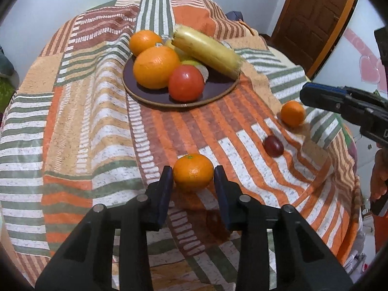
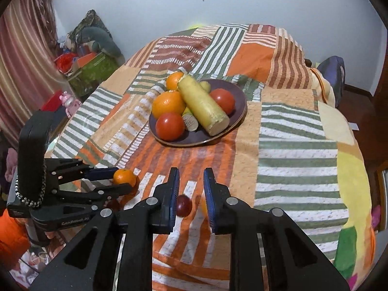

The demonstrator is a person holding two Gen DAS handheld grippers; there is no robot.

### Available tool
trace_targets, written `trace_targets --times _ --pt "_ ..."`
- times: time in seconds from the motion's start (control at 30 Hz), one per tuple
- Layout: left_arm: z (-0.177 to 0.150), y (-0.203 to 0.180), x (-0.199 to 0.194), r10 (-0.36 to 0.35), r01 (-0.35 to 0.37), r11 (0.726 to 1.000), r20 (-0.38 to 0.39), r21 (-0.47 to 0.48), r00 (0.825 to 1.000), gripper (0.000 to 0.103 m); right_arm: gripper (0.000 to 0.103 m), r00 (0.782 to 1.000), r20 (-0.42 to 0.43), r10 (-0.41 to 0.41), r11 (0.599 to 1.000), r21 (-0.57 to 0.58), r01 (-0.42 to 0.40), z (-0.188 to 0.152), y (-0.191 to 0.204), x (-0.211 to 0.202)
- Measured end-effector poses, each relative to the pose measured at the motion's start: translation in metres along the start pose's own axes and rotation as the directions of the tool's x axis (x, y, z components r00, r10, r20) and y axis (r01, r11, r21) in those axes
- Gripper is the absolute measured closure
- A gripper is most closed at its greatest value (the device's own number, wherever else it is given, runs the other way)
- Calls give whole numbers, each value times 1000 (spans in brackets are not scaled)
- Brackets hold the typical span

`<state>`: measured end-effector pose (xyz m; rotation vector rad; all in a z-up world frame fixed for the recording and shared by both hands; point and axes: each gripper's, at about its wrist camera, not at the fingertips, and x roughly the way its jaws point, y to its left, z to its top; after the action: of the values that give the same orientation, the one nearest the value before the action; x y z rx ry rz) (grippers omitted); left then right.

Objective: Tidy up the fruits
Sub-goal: 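Carry the small orange toward the plate with the left gripper while the right gripper carries its orange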

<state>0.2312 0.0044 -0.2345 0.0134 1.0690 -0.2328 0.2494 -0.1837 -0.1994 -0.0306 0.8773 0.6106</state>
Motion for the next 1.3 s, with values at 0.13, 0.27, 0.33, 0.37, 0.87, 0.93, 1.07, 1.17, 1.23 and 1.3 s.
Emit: trace_targets --times 0.13,0.27,0.33,0.37,0.87,0.93,1.07,1.17,1.23,1.3 --pt "9 5 -10 -4 4 1000 32 -22 999 68 84 1000 -10 -14 1000 -19 14 0 -1 4" --pt "11 7 -19 -20 22 999 58 -36 998 68 75 999 -43 -24 1000 -13 23 -9 -7 7" --pt "9 7 -22 -28 30 999 62 -37 998 68 65 998 -52 -19 1000 -5 19 -18 -12 3" --pt "8 7 -22 -29 31 999 62 -37 998 68 62 999 -48 -26 1000 -8 26 -23 -15 -1" --pt "1 4 -17 -49 51 997 50 -49 998 68 62 978 -19 -207 975 79 208 -27 -75 -20" --pt "2 5 -17 -49 52 997 53 -50 997 68 62 978 -23 -207 974 85 208 -21 -80 -11" --pt "6 8 -16 -47 50 997 59 -61 997 68 62 978 -56 -203 973 99 208 -12 -88 12" --pt "10 13 -16 -47 52 996 65 -75 997 68 62 973 -92 -213 970 98 222 -10 -94 31" --pt "13 15 -16 -43 49 996 70 -78 997 68 64 974 -106 -199 972 105 210 -10 -96 38" --pt "18 18 -15 -38 44 996 76 -80 996 68 69 975 -101 -198 974 91 207 -9 -93 38"
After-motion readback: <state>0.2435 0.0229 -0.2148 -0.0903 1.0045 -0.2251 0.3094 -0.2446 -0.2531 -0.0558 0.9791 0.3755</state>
